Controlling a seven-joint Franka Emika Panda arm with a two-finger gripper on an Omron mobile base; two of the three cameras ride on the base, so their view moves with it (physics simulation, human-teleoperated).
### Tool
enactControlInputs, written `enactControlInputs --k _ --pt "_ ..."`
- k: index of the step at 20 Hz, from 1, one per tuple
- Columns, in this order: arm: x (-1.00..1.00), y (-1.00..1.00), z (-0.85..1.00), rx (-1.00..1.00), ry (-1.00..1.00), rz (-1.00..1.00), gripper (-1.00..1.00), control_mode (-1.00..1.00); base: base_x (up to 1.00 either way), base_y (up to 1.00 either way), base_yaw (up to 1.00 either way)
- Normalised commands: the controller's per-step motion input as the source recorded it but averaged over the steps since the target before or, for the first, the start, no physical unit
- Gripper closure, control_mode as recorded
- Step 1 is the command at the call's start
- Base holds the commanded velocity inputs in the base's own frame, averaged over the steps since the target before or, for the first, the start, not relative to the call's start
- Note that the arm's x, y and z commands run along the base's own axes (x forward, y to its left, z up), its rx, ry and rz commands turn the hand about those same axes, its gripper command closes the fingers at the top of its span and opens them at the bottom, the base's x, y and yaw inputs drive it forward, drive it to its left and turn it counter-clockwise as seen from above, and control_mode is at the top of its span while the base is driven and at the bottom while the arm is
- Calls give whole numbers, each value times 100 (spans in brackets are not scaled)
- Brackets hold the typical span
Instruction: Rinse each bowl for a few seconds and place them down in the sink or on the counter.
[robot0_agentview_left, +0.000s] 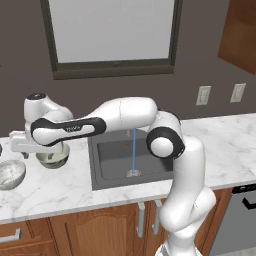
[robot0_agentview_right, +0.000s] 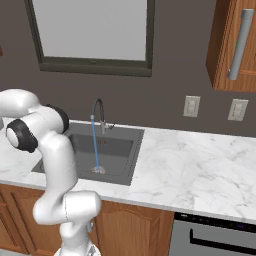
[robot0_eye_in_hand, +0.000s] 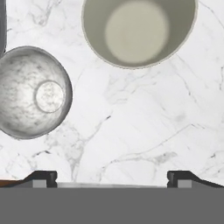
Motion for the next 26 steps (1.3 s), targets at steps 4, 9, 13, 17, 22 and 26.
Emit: enactControlInputs --k 4,9,13,17,22,26 --pt "0 10 -14 0 0 0 -100 -100 0 0 0" --pt "0 13 -15 0 0 0 -100 -100 0 0 0" --pt "0 11 -14 0 0 0 -100 -100 0 0 0" --pt "4 11 -11 0 0 0 -100 -100 0 0 0" --pt "12 9 -8 0 0 0 -100 -100 0 0 0" --pt "10 7 -9 0 0 0 -100 -100 0 0 0"
